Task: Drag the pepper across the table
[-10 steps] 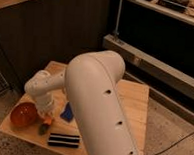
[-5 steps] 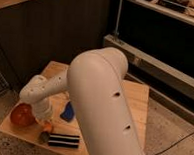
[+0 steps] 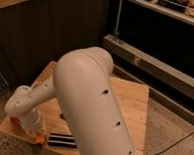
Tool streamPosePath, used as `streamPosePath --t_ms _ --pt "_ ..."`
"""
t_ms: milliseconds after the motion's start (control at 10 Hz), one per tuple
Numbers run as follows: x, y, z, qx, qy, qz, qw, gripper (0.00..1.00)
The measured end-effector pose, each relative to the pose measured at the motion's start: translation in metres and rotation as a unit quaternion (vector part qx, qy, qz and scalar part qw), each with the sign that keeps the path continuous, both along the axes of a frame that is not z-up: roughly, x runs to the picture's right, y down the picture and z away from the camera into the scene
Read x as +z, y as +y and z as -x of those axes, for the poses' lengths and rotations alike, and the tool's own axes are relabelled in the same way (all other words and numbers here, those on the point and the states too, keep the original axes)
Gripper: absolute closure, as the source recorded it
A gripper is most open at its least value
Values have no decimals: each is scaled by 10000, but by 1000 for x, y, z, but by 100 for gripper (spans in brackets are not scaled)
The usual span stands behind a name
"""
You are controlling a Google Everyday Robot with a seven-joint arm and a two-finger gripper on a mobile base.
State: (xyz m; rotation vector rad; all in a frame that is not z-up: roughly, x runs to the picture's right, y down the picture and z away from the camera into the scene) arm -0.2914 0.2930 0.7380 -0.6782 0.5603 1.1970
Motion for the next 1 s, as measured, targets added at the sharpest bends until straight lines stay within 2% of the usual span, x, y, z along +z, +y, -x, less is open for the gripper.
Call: streamPosePath --t_ms 200,600,900,1000 --pt "-6 11 12 -175 -106 20 9998 65" --pt "-32 18 37 -313 -646 28 9974 65" --pt "-51 37 34 -415 -916 211 9947 65" --pt "-58 49 30 -539 -1019 316 9928 59"
